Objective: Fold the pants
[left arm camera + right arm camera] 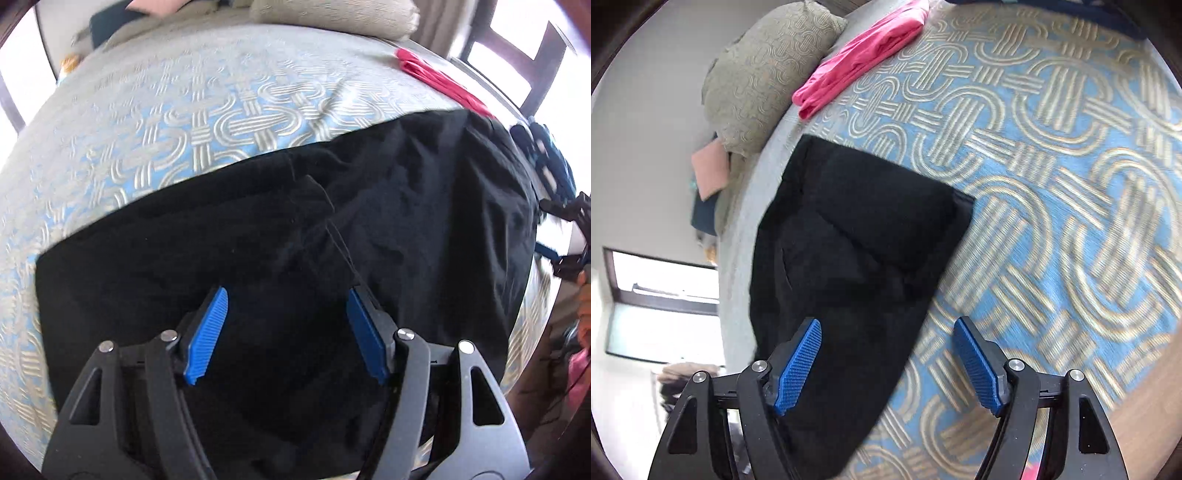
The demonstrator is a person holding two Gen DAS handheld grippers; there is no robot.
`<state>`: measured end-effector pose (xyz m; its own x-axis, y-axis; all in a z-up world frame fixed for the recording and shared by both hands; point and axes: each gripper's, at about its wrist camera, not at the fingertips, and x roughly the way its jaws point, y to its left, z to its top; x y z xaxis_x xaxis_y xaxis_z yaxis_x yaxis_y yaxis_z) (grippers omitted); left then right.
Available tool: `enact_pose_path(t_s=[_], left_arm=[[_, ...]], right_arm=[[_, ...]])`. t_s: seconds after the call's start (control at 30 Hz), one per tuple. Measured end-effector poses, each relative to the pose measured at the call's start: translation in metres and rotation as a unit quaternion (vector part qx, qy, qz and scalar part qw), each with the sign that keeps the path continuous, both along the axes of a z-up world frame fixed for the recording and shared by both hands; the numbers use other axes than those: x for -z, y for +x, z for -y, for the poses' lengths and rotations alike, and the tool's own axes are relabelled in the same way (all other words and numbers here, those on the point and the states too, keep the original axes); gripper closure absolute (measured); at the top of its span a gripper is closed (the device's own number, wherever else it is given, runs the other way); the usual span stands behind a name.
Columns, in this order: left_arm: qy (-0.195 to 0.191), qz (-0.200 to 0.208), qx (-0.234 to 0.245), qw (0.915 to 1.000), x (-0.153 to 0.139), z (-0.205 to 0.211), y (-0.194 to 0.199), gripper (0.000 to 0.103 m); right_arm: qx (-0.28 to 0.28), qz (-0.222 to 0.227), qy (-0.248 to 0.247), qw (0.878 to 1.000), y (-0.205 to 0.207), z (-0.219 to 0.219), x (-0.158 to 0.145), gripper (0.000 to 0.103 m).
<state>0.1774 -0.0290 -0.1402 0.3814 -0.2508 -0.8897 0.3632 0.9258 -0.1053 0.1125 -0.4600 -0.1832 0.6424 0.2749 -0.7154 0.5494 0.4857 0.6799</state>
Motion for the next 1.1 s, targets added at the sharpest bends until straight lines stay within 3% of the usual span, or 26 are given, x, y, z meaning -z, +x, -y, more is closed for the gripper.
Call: enact_pose_path(t_s=[0.13,0.23,0.3,0.43,0.53,0.7,0.8,0.9,1.0,1.1], left_arm=[[-0.02,-0.004,-0.009,0.9998,-0.009,-0.007,0.005,0.035],[-0.011,-0.003,-0.029,0.9995,-0.013,-0.02,0.008,0.035],[-0.01,-0.005,-0.054,0.9985,-0.014,-0.033,0.006,0.035],[-0.055,-0.005,-0.099,0.9935,-0.023,-0.073,-0.007,0.035],[-0.069,-0.002,-0.13,0.9891,-0.029,-0.107,-0.019,0.035],[-0.078,0.017,-0.183,0.9798,-0.039,-0.161,-0.027,0.035],[-0.078,0.031,-0.212,0.9736,-0.041,-0.189,-0.033,0.035],[-0.089,0.035,-0.236,0.9669,-0.039,-0.218,-0.039,0.035],[-0.106,0.031,-0.264,0.9582,-0.03,-0.247,-0.05,0.035],[-0.122,0.021,-0.279,0.9524,-0.02,-0.267,-0.06,0.035]], right_arm=[[0.019,0.019,0.005,1.0,0.014,0.02,-0.006,0.015],[0.045,0.025,-0.026,0.998,0.027,0.028,-0.006,0.019],[0.028,0.011,-0.061,0.998,0.034,0.023,-0.012,0.087],[-0.03,0.052,-0.156,0.986,0.039,-0.007,-0.066,0.088],[-0.071,0.077,-0.23,0.968,0.046,-0.05,-0.112,0.088],[-0.15,0.124,-0.291,0.937,0.062,-0.142,-0.166,0.088],[-0.218,0.155,-0.329,0.906,0.063,-0.212,-0.192,0.088],[-0.31,0.177,-0.369,0.858,0.056,-0.31,-0.201,0.088],[-0.387,0.18,-0.399,0.811,0.063,-0.395,-0.185,0.088],[-0.465,0.161,-0.419,0.763,0.061,-0.475,-0.141,0.088]])
